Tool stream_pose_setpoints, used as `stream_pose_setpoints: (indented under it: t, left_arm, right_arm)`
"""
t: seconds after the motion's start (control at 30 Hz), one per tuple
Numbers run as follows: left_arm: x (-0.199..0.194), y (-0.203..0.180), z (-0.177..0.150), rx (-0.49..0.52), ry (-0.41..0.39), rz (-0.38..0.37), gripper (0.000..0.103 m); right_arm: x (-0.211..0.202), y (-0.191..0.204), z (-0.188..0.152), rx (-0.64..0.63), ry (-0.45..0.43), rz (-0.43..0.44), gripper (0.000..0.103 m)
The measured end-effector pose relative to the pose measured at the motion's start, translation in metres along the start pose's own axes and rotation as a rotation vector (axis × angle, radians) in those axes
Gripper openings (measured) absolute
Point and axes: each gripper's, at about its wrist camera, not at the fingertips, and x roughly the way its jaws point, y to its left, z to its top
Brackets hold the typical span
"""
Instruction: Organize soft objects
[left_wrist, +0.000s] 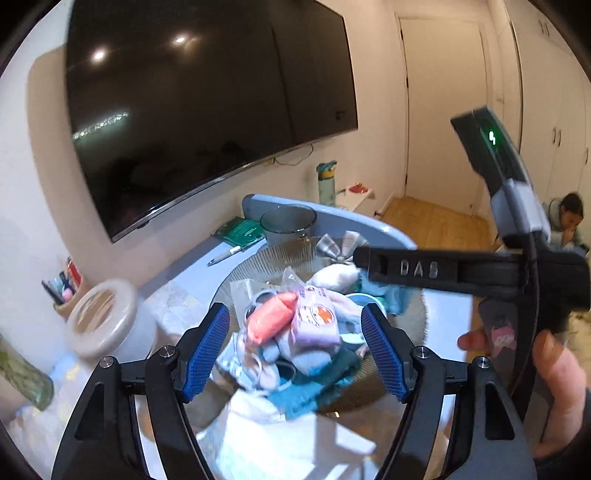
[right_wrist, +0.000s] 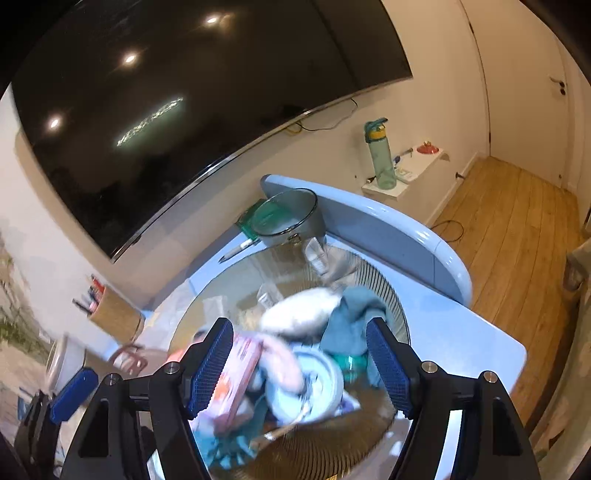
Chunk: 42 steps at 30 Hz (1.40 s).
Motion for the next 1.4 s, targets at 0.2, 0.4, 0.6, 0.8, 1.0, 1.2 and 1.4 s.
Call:
stream_pose_setpoints:
  t: [0.2,0.4,0.6,0.8,1.0,1.2,1.4]
  left_arm:
    - [-0.054,0.023,-0.022,-0.034,-0.023,0.033,0.072]
    - [-0.104,0.068,-0.056,-0.102,-0.019,0.114,0.073]
    - [-0.152,0.122,-0.096,-0.175,-0.030,0.311,0.073]
    - [-0.183,0.183,-0.144,-0.307,0.013,0.507,0.073]
    - [-0.199,0.228,-0.181,-0.438,0.031,0.586,0.073]
    - [-0.194,0.253,-0.210,-0.530,0.051,0.638,0.073]
    - [-0.178,0.269,-0.235,-0.587,0.075,0.652,0.073]
  right_arm:
    - [-0.034,0.044,-0.033,-0.134,0.003,-0.020,0.074]
    - [-0.054,0.099,-0.067,-0.250,0.011,0.040,0.074]
    - [-0.062,0.173,-0.102,-0.390,0.017,0.146,0.074]
    - [-0.049,0.257,-0.147,-0.551,0.019,0.242,0.074]
    - [-0.038,0.315,-0.180,-0.629,0.024,0.339,0.082]
    - [-0.020,0.352,-0.211,-0.683,0.039,0.360,0.082]
    - [0.004,0.358,-0.228,-0.675,0.030,0.320,0.083]
